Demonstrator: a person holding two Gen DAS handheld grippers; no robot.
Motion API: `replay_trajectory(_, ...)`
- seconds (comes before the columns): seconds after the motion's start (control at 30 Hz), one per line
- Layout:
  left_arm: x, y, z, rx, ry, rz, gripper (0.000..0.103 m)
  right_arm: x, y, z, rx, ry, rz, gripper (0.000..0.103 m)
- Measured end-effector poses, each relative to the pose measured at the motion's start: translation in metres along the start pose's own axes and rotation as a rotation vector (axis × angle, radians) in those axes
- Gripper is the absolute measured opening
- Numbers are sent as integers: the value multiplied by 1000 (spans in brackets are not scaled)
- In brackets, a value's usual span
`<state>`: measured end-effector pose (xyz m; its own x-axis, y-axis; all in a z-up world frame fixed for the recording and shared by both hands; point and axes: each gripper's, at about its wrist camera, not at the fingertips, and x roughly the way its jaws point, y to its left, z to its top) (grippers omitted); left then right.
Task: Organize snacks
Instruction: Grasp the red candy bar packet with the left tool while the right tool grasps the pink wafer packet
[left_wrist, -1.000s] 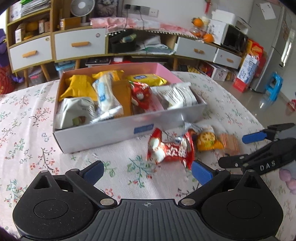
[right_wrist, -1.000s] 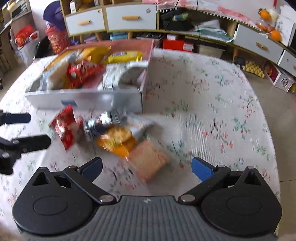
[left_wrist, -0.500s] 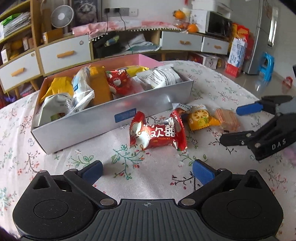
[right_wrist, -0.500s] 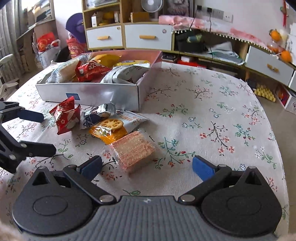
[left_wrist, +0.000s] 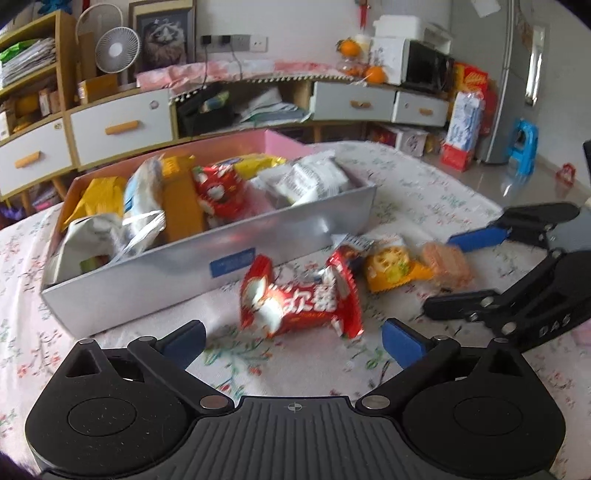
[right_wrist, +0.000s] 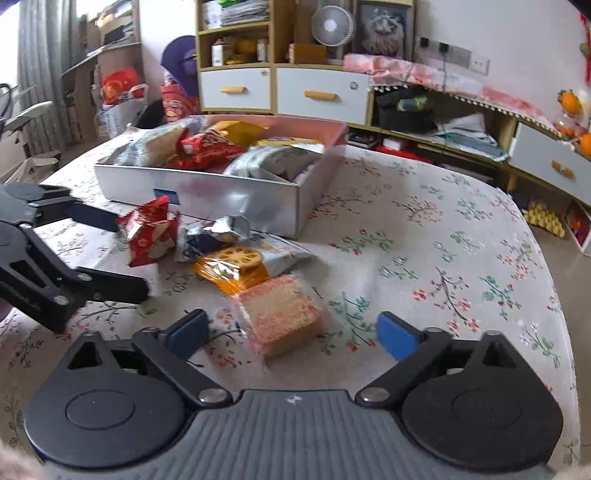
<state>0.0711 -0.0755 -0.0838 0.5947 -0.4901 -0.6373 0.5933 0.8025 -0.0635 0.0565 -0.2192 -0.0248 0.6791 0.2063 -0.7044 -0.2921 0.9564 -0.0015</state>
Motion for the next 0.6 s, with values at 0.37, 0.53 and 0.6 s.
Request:
replay_trajectory(0.37, 5, -2, 10, -18, -23, -15, 80, -6, 5, 1, -42, -1, 56, 58)
replay_trajectory(0.53, 2, -6, 12, -25, -33, 18, 58, -7, 6, 1, -39, -3, 40, 50)
replay_trajectory(0.6, 1, -5, 12, -27, -36, 17, 55, -8, 8, 2, -46, -1, 36, 45)
